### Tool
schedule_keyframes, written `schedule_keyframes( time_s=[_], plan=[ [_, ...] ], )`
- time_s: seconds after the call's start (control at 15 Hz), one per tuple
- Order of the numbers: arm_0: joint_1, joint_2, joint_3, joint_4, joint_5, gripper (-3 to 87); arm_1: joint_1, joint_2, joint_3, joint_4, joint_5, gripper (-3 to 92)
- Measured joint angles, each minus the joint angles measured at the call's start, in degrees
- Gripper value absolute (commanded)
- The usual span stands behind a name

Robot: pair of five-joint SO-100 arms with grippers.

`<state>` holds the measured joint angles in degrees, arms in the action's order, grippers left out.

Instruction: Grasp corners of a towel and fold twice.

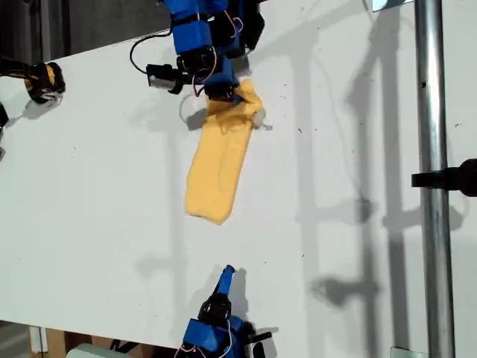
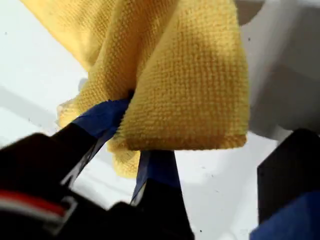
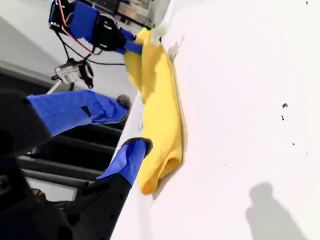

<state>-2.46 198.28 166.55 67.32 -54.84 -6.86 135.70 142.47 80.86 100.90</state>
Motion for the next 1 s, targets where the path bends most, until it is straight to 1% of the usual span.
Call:
schedule_keyframes(
  time_s=[0.07, 0.13, 0.2, 0.27, 0.4, 0.6, 0.8, 1.0],
  plan=[
    [0.00, 0.00, 0.00, 0.00, 0.00, 11.7, -5.71, 8.00, 2.29, 1.76, 4.48, -0.1],
    [0.00, 0.00, 0.00, 0.00, 0.00, 11.7, -8.35, 15.64, 4.13, 1.58, 5.71, -0.1],
    [0.00, 0.00, 0.00, 0.00, 0.00, 11.7, -8.70, 18.63, 4.22, 0.44, 5.80, -0.1],
    [0.00, 0.00, 0.00, 0.00, 0.00, 11.7, -7.47, 13.71, 1.85, -1.76, 1.76, -0.1],
    [0.00, 0.00, 0.00, 0.00, 0.00, 11.7, -2.72, -3.87, -10.81, -6.06, -8.35, -0.1],
    [0.44, 0.00, 0.00, 0.00, 0.00, 11.7, 4.13, -28.12, -32.96, -7.21, -20.83, -0.1],
    [1.14, 0.00, 0.00, 0.00, 0.00, 11.7, 9.40, -39.11, -46.93, -7.12, -28.48, -0.1],
    [1.05, 0.00, 0.00, 0.00, 0.00, 11.7, 13.27, -45.53, -53.53, -9.76, -32.43, -0.1]
  ],
)
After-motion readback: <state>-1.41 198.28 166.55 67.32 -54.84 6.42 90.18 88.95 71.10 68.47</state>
